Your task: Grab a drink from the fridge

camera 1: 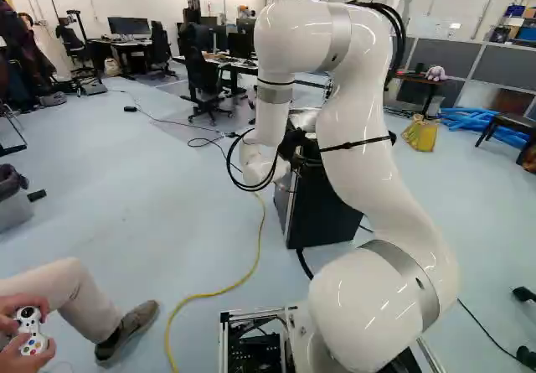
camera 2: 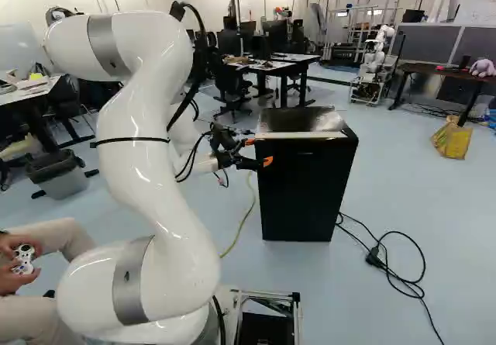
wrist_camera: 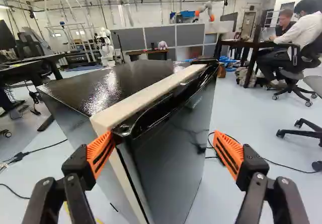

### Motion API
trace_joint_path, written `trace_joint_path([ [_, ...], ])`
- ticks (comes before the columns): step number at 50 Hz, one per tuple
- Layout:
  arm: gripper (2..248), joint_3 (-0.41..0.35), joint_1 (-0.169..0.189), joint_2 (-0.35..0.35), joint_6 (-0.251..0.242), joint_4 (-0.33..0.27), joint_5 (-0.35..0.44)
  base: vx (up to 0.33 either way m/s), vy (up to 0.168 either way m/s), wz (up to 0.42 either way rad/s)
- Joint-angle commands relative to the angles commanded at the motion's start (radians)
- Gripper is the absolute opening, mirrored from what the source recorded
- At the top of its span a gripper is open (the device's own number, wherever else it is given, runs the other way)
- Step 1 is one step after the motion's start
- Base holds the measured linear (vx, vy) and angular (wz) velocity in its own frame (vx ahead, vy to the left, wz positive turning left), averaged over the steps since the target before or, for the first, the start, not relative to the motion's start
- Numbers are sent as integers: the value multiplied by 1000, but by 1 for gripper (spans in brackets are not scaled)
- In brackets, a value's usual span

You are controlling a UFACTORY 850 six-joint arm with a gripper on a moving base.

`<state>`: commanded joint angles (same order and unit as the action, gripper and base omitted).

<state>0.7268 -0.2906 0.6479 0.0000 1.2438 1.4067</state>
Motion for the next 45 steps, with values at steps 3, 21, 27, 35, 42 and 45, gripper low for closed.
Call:
trace_joint_path([
  [3, 247, -16, -1, -9, 0, 0, 0, 0, 0, 0],
  [21, 247, -107, -16, -58, 0, 0, 0, -1, 0, -2],
  [27, 247, -113, -18, -61, 0, 0, 0, 0, 0, 0],
  [35, 247, -115, -19, -62, 0, 0, 0, 0, 0, 0],
  [42, 247, -121, -20, -65, 0, 3, 2, 0, 0, 0],
  [45, 247, -126, -22, -68, 0, 5, 3, 0, 0, 0],
])
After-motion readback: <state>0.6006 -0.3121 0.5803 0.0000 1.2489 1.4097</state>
